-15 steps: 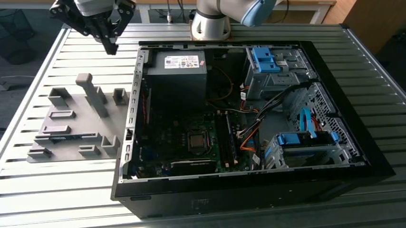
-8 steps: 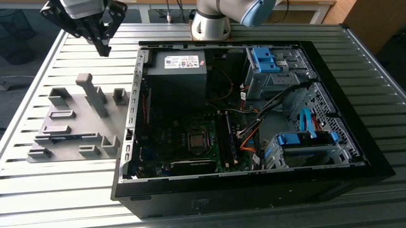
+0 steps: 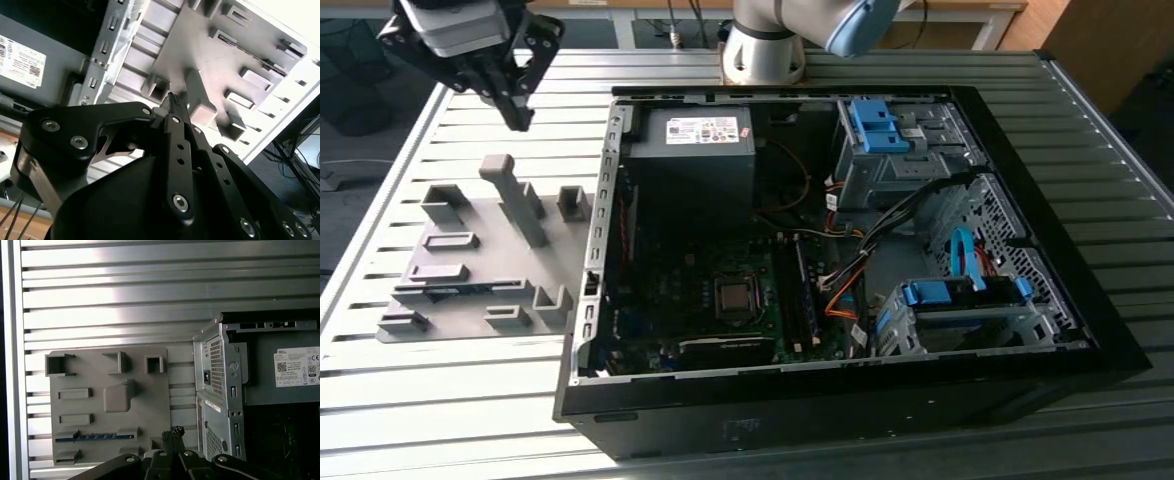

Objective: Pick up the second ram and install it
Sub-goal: 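Reach for the second ram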

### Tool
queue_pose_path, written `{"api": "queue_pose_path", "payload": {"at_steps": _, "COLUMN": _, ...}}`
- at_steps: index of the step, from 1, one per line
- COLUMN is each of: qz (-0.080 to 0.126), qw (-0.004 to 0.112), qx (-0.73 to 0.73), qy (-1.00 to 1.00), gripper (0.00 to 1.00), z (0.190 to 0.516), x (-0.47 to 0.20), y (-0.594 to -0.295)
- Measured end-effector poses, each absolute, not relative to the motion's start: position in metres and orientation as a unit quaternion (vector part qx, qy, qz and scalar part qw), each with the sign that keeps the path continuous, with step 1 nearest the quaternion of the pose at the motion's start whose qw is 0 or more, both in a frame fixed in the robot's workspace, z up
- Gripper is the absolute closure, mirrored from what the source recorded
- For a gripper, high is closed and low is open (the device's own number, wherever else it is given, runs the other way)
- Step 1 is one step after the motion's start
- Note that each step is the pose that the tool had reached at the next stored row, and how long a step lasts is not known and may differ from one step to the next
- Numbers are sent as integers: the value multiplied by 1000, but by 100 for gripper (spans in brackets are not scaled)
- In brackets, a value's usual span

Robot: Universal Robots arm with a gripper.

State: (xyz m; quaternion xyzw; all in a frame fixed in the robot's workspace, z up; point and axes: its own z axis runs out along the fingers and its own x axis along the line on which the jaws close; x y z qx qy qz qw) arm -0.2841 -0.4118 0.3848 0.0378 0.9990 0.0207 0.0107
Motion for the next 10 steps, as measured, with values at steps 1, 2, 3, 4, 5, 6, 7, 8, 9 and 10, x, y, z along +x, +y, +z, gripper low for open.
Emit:
{"api": "queue_pose_path", "payload": {"at_steps": 1, "qz": 21, "qw": 10, "qx": 38, "qy": 999, "gripper": 89, "z": 384, "x": -288, "y": -412}}
{"api": "queue_pose_path", "payload": {"at_steps": 2, "qz": 21, "qw": 10, "qx": 38, "qy": 999, "gripper": 89, "z": 383, "x": -292, "y": -412}}
{"api": "queue_pose_path", "payload": {"at_steps": 3, "qz": 20, "qw": 10, "qx": 38, "qy": 999, "gripper": 89, "z": 383, "x": -296, "y": -412}}
{"api": "queue_pose_path", "payload": {"at_steps": 4, "qz": 21, "qw": 10, "qx": 38, "qy": 999, "gripper": 89, "z": 383, "x": -299, "y": -412}}
{"api": "queue_pose_path", "payload": {"at_steps": 5, "qz": 20, "qw": 10, "qx": 38, "qy": 999, "gripper": 89, "z": 383, "x": -301, "y": -412}}
{"api": "queue_pose_path", "payload": {"at_steps": 6, "qz": 20, "qw": 10, "qx": 38, "qy": 999, "gripper": 89, "z": 383, "x": -301, "y": -412}}
{"api": "queue_pose_path", "payload": {"at_steps": 7, "qz": 20, "qw": 10, "qx": 38, "qy": 999, "gripper": 89, "z": 383, "x": -301, "y": -412}}
{"api": "queue_pose_path", "payload": {"at_steps": 8, "qz": 20, "qw": 10, "qx": 38, "qy": 999, "gripper": 89, "z": 383, "x": -301, "y": -412}}
{"api": "queue_pose_path", "payload": {"at_steps": 9, "qz": 20, "qw": 10, "qx": 38, "qy": 999, "gripper": 89, "z": 383, "x": -302, "y": -412}}
{"api": "queue_pose_path", "payload": {"at_steps": 10, "qz": 20, "qw": 10, "qx": 38, "qy": 999, "gripper": 89, "z": 383, "x": -304, "y": -412}}
